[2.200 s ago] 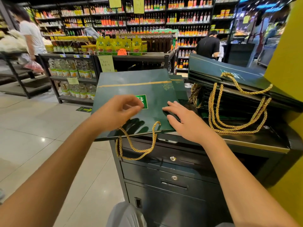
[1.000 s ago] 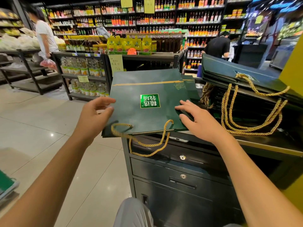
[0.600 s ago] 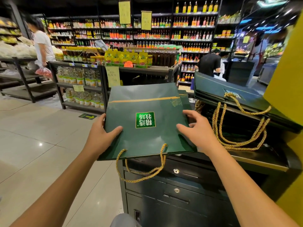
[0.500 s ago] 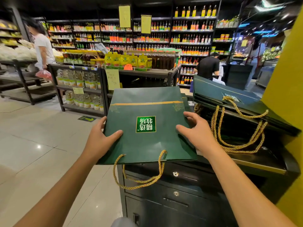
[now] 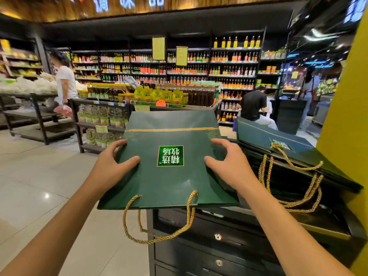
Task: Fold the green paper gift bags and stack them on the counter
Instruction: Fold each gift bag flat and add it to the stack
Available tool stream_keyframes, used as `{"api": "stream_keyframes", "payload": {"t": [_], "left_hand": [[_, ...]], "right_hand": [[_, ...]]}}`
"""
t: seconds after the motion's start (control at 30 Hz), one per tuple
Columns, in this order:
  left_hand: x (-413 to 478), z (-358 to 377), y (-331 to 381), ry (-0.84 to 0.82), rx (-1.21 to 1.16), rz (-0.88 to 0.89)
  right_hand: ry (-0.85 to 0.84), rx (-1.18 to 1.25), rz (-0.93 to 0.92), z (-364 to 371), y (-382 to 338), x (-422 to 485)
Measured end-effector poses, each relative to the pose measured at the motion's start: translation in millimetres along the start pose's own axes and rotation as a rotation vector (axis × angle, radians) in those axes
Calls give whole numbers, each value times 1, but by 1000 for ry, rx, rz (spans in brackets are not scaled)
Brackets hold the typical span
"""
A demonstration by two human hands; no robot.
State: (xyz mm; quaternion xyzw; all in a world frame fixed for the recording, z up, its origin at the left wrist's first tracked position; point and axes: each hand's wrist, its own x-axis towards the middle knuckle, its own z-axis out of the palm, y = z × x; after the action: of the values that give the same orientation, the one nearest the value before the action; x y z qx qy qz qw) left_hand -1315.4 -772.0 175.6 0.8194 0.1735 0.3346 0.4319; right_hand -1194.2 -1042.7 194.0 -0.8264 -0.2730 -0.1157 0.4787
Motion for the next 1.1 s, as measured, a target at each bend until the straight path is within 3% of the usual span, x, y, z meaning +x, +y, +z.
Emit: {"api": "stream_keyframes", "payload": {"t": [0.23,0.37,0.77,1.1], "left_hand": [[31,-37,60,14,56,68],[52,-27,86,-68,16,77],[93,127,177,-377,-44,188],[94,235,190,-495,55,215]], "right_hand": [[-2,-14,-46,-30,-47,27],[11,-45,13,-60,-55,38],[188,-264,315,-183,18,69],[172,-712,439,-212,94,80]]}}
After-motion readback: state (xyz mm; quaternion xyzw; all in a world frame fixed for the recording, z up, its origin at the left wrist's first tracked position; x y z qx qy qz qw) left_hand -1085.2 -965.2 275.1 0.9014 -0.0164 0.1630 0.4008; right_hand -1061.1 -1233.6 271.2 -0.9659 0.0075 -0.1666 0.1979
